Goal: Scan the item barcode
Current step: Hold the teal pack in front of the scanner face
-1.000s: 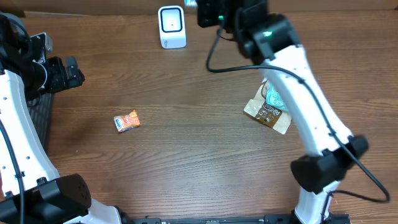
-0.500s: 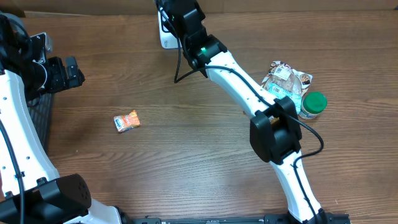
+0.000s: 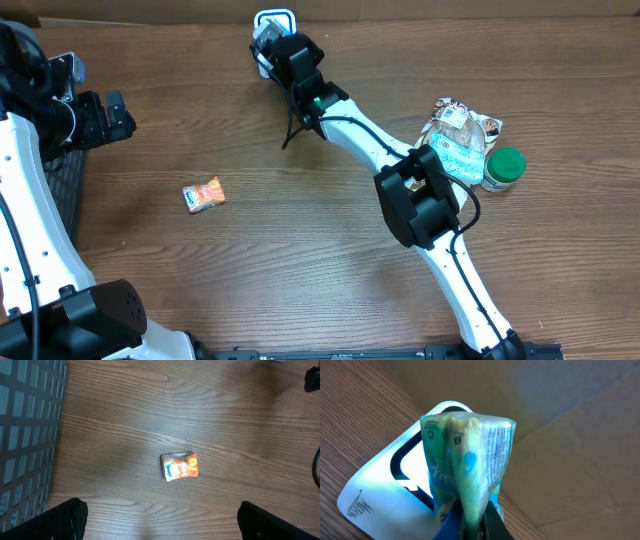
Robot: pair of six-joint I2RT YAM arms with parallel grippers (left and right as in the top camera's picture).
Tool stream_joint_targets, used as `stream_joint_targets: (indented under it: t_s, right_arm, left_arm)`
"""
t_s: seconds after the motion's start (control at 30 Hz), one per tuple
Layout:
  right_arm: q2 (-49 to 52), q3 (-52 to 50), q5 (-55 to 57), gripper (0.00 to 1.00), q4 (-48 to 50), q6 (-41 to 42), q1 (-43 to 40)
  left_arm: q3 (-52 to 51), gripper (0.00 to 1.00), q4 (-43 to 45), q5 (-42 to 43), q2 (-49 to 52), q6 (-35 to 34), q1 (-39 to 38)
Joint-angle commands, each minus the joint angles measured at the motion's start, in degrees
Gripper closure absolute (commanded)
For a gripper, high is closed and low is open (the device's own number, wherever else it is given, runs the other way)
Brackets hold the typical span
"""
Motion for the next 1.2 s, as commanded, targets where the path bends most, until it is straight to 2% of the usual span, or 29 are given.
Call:
stream_joint_targets:
  t_s: [0.0, 0.53, 0.83, 1.0, 1.17]
  right_arm:
    - [-0.9, 0.3, 0.7, 0.96, 0.8, -5.0, -0.7]
    - [-0.9, 0.4, 4.0, 0.96, 3.7, -13.7, 0.0]
    - [-2.9, 0.4, 4.0, 0.96, 3.2, -13.2, 0.1]
    - [-6.9, 0.4, 1.8, 0.96, -1.1, -5.4, 0.1]
    - [-14.6, 0.4, -1.3, 0.96, -10.3, 11.1, 0.1]
  left_arm:
    - [0.1, 0.00, 0.1, 0.1, 0.1, 1.1, 0.1]
    - [0.1, 0.00, 0.1, 0.1, 0.1, 1.1, 0.1]
    - [0.1, 0.00, 0.1, 0.1, 0.1, 1.1, 0.1]
    - [0.1, 0.00, 0.1, 0.1, 0.1, 1.1, 0.1]
    - [0.1, 0.00, 0.1, 0.1, 0.1, 1.1, 0.1]
